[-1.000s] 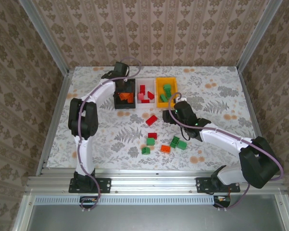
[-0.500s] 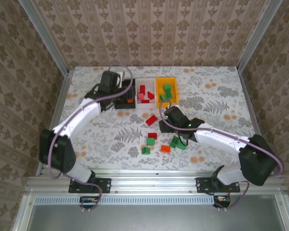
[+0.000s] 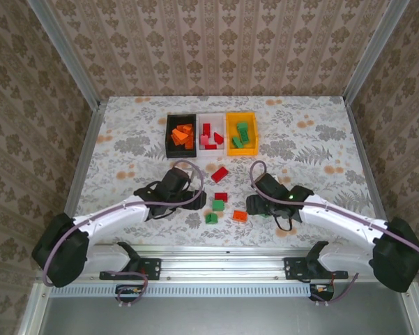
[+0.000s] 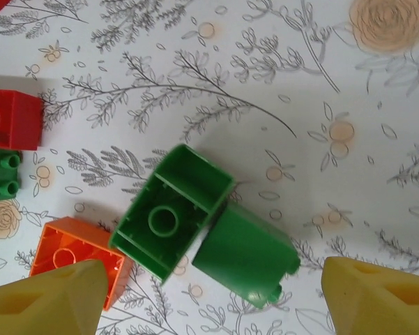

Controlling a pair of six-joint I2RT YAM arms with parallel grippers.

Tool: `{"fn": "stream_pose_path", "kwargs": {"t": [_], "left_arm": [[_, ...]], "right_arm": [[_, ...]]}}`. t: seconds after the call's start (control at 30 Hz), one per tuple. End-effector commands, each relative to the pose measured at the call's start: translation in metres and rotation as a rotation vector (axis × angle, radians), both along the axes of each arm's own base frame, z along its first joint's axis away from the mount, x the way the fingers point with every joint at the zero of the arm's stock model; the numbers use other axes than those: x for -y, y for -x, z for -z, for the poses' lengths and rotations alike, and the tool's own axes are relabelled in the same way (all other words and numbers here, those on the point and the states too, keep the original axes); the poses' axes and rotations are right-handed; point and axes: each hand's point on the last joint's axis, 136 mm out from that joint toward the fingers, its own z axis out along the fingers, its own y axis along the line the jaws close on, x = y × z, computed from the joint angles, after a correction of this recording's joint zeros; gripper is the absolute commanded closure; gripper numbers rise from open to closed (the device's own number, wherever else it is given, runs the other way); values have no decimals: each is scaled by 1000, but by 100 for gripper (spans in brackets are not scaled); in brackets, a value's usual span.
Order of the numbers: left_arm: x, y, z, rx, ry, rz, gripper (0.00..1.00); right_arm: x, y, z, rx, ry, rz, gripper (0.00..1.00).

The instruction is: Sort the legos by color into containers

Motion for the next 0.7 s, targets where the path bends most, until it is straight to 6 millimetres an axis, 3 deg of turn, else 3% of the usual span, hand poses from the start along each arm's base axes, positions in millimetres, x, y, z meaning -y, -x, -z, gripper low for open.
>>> {"fn": "stream_pose_path", "kwargs": {"t": [0.0,0.23,0.33,0.67], "left_arm": [[1,-10,-21,71,37,-40,19],[-5,-8,-34,106,39,-44,19],[-9,-7,-34,113,39,-58,19],[-7,-7,-30,101,47,-61,19]], "right_arm": [[23,22,11,-48,7,98,21],[41,46,24,-88,-18,184,31],[43,47,31,-96,10,177,32],[40,4,42,-67,144,141,29]]}}
